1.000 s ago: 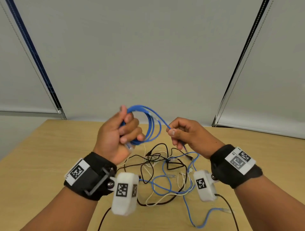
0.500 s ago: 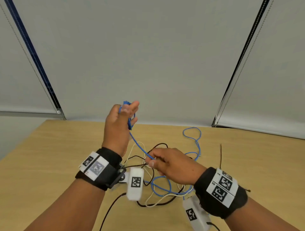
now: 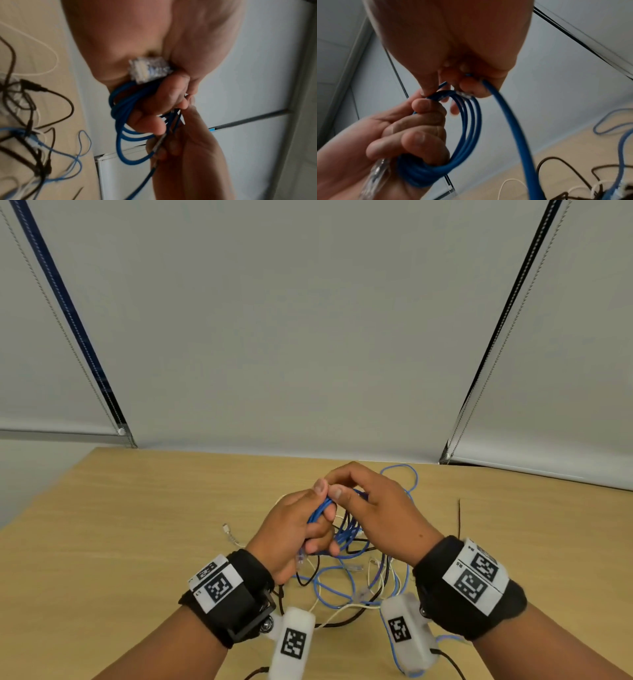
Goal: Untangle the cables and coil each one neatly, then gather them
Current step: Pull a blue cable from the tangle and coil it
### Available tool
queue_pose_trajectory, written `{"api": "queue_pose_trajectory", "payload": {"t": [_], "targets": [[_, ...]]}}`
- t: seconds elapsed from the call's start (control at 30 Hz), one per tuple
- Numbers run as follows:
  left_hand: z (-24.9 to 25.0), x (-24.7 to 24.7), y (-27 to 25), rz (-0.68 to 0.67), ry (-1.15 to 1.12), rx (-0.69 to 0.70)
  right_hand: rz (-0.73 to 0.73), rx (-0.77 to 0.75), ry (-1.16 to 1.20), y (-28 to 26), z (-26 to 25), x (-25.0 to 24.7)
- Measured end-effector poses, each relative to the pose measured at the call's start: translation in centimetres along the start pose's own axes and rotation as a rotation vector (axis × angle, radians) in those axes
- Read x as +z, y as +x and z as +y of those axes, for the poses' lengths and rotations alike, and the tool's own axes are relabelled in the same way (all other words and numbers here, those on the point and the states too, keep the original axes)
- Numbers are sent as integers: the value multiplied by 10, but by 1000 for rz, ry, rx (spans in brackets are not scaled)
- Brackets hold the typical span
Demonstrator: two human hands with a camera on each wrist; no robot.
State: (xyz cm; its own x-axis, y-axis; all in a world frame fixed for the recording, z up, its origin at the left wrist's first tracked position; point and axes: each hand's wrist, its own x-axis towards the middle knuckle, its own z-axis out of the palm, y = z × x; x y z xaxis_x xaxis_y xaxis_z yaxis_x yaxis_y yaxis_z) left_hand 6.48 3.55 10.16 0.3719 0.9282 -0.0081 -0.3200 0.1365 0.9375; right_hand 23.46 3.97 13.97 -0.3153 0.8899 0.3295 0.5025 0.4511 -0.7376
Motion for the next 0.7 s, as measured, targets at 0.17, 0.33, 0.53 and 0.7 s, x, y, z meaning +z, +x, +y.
{"api": "queue_pose_trajectory", "payload": {"t": [0.17,0.33,0.53,0.7], "targets": [[0,0,2,100,-88,66,-70,44,39,2,0,1],[0,-5,3,45,-68,49,-82,65,-107,3,-3,2],[-2,-14,-3,-78,154,14,-244,140,81,4,3,-13],[-2,-14,-5,-92,-29,-59,-213,214,328,9,18,-34]]}}
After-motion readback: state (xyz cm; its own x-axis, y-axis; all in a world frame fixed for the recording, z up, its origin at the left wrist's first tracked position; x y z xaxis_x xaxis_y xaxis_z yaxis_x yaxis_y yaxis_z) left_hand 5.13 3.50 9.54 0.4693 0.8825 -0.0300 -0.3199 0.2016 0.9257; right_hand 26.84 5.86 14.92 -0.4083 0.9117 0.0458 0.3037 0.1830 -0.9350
